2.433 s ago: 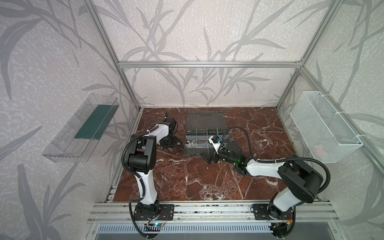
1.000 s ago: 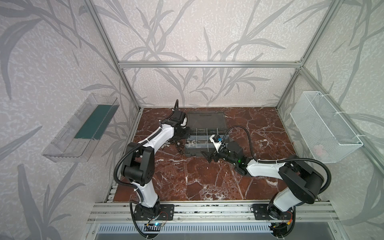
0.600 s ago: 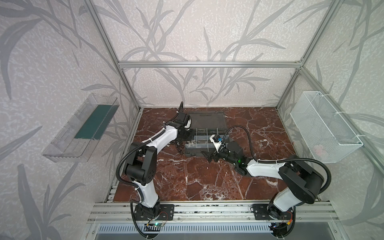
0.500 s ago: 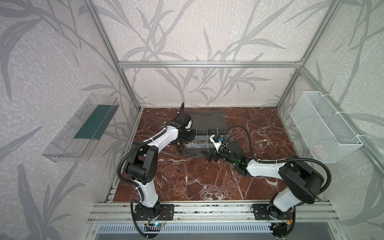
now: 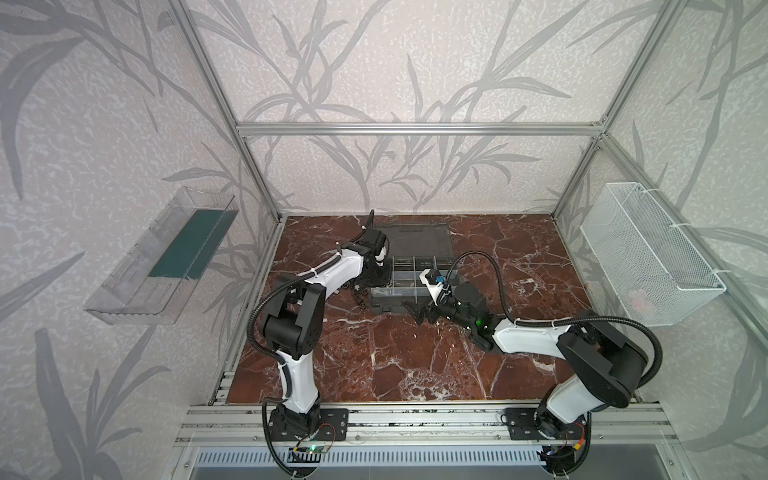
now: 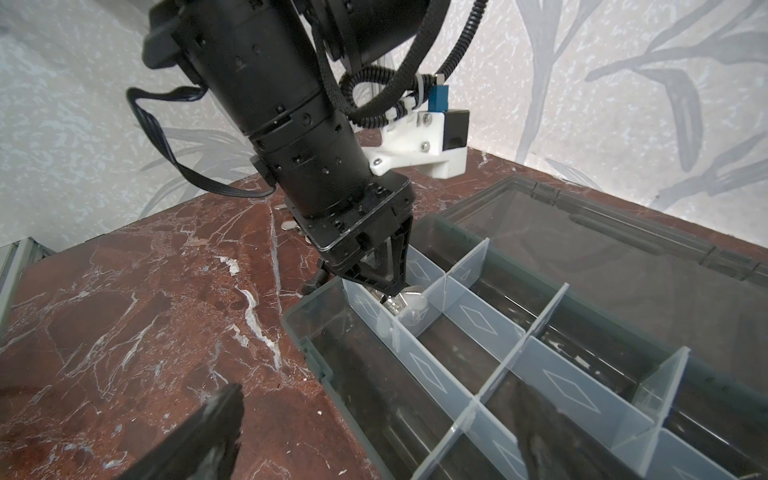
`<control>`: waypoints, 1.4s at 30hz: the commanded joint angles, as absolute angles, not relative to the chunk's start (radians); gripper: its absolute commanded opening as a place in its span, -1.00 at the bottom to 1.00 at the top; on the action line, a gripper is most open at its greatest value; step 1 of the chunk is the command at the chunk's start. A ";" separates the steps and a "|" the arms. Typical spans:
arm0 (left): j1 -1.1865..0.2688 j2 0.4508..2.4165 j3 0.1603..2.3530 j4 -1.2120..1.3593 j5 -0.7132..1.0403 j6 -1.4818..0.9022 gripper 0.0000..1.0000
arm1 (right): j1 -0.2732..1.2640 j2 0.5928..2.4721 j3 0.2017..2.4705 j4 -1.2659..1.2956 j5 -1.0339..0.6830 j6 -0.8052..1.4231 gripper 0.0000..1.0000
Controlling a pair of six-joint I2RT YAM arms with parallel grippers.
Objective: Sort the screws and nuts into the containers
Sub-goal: 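Open the left gripper to drop the wing nut into the compartment, then move the open left gripper back over the pile and lower it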
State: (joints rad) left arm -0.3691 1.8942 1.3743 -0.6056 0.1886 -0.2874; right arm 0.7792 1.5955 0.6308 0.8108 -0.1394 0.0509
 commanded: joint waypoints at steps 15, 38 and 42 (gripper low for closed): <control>-0.373 1.747 1.347 -0.570 0.075 -0.231 0.05 | 0.787 1.598 0.626 0.835 -0.129 0.040 0.98; -0.329 1.617 1.249 -0.647 -0.396 -0.359 0.99 | 0.786 1.505 0.552 0.932 -0.099 0.026 0.98; -0.224 1.623 1.250 -0.717 -0.218 -0.405 0.99 | 0.786 1.446 0.528 0.941 -0.115 0.010 0.98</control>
State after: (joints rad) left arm -0.2989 1.6245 1.2339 -0.6270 -0.2993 -0.3370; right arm 0.7799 1.5051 0.5434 0.8864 -0.1093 0.0338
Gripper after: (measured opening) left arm 0.995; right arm 0.991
